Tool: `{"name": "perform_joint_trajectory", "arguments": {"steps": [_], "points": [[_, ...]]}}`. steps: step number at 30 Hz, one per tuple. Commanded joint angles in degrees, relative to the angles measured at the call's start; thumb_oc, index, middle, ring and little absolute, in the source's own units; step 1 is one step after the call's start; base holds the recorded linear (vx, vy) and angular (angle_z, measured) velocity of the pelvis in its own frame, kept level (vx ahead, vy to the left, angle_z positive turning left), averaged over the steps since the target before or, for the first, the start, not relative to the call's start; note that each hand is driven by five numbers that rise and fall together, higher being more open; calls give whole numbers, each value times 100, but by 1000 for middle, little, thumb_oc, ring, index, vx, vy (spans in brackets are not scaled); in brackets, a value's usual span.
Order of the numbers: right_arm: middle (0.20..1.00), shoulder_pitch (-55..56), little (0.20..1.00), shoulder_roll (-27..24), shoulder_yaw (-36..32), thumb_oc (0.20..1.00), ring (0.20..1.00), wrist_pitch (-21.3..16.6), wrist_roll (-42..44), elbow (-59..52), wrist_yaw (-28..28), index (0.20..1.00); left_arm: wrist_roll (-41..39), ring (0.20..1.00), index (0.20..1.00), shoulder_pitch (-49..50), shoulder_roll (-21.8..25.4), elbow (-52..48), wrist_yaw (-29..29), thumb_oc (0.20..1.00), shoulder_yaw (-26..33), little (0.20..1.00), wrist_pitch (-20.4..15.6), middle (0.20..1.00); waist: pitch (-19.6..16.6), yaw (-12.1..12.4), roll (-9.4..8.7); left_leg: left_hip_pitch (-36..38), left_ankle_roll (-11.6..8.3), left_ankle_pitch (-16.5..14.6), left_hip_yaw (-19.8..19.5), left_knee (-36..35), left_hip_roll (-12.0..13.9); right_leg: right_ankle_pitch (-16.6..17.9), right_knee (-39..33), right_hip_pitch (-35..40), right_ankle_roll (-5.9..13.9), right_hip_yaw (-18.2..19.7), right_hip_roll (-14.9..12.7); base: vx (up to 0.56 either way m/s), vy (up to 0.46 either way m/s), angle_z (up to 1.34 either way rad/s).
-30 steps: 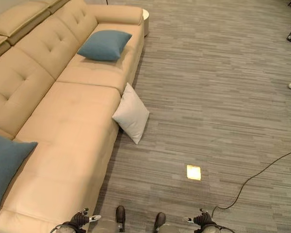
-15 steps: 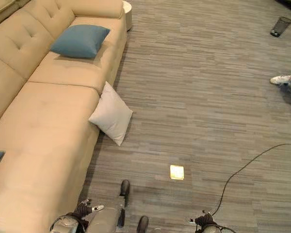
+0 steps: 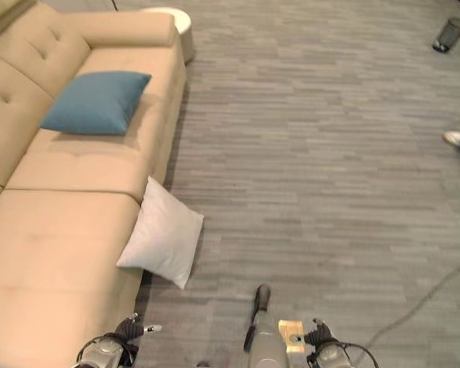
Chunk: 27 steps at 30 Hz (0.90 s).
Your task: Pick up all the scattered cushions and arrange them neatly on the sofa.
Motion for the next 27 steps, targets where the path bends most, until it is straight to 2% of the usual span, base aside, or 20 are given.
{"name": "perform_joint_trajectory", "arguments": {"steps": [1,2,3,6,7,8,9,10,11,13,14,15,18,22,23,24,27], "points": [[1000,-13,1000,-221,52,1000,1000,-122,22,-113,-74,1000,101,1000,1000,20,108,-179,32,1000,-21,1000,-158,1000,30,114,-133,-1219,-36,57,86,471,39,-537,343,552,573,-76,-168,248,-344,29],[1000,-2,1000,-209,53,1000,1000,-131,38,-117,-62,1000,105,1000,1000,37,93,-167,20,1000,-42,1000,-154,1000,31,118,-134,-1279,-110,134,83,680,115,-614,316,656,499,-103,-113,144,-324,1],[1000,-20,1000,-205,40,1000,1000,-174,170,-149,-101,1000,61,1000,1000,2,76,-219,11,1000,-76,1000,-152,1000,118,155,-187,-1710,-267,545,132,1534,253,-739,215,889,356,-178,-69,82,-305,-11],[1000,-29,1000,-208,38,1000,1000,-184,285,-193,-158,1000,-45,1000,1000,-63,71,-352,29,1000,-127,1000,-131,1000,268,226,-281,-2285,-273,910,247,2602,443,-876,104,1148,142,-302,15,75,-266,28],[1000,25,1000,-234,26,1000,1000,-156,287,-167,-160,1000,-62,1000,1000,-73,78,-413,33,1000,-163,1000,-125,1000,294,245,-309,-2443,-219,928,458,2653,589,-963,34,1277,90,-378,60,130,-212,16],[1000,53,1000,-227,28,1000,1000,-160,307,-157,-160,1000,-43,1000,1000,-73,62,-409,19,1000,-199,1000,-126,1000,280,249,-318,-2529,-192,842,523,2513,563,-985,-38,1350,97,-418,91,206,-174,17],[1000,85,1000,-218,15,1000,1000,-167,343,-137,-160,1000,25,1000,1000,-67,22,-311,18,1000,-234,1000,-107,1000,226,229,-329,-2554,-130,604,662,2038,439,-1006,-150,1446,150,-458,115,194,-74,24],[1000,105,1000,-223,15,1000,1000,-176,344,-138,-172,1000,61,1000,1000,-56,4,-259,21,1000,-242,1000,-105,1000,193,214,-324,-2542,-110,575,747,1702,376,-1024,-203,1490,190,-495,127,267,-31,35],[1000,143,1000,-216,4,1000,1000,-165,359,-147,-188,1000,165,1000,1000,-32,-19,-213,3,1000,-269,1000,-93,1000,136,195,-236,-2620,-93,844,1117,945,379,-1118,-241,1603,212,-566,268,167,8,36],[1000,136,1000,-218,0,1000,1000,-165,366,-151,-192,1000,166,1000,1000,-21,1,-221,19,1000,-250,1000,-82,1000,148,204,-241,-2611,-134,906,1201,947,401,-1173,-236,1662,217,-539,294,112,36,31],[1000,156,1000,-199,33,1000,1000,-141,331,-168,-163,1000,146,1000,1000,4,9,-214,11,1000,-229,1000,-80,1000,121,225,-230,-2588,-120,916,1169,875,366,-1211,-196,1682,209,-533,335,182,98,-2],[1000,177,1000,-161,55,1000,1000,-160,291,-160,-156,1000,120,1000,1000,56,7,-218,16,1000,-176,1000,-79,1000,33,271,-218,-2376,-66,851,950,577,187,-1252,-126,1716,243,-539,346,204,110,0],[1000,178,1000,-112,44,1000,1000,-153,228,-175,-129,1000,113,1000,1000,104,62,-219,25,1000,-103,1000,-59,1000,-58,326,-234,-2134,56,789,962,339,66,-1333,246,1698,317,-562,261,131,102,16],[1000,91,1000,-88,84,1000,1000,-116,88,-163,-58,1000,72,1000,1000,103,141,-234,23,1000,-17,1000,-62,1000,-27,360,-115,-1880,256,722,801,147,-23,-1259,1507,1178,588,-608,-82,71,121,18],[1000,52,1000,-67,90,1000,1000,-143,100,-217,-51,1000,69,1000,1000,87,185,-227,49,1000,-3,1000,-88,1000,33,325,-59,-1751,327,733,628,48,-67,-1161,2117,886,690,-366,-132,94,90,33],[1000,32,1000,-64,86,1000,1000,-158,124,-238,-47,1000,51,1000,1000,89,196,-237,58,1000,4,1000,-110,1000,37,306,-26,-1671,340,746,540,-30,-87,-1138,2180,786,679,-181,-78,111,57,53],[1000,-30,1000,-60,131,1000,1000,-186,179,-270,-69,1000,23,1000,1000,44,206,-268,72,1000,-59,1000,-154,1000,3,218,27,-1592,331,795,160,-168,-168,-1205,1629,604,550,444,209,115,-32,90]]}}
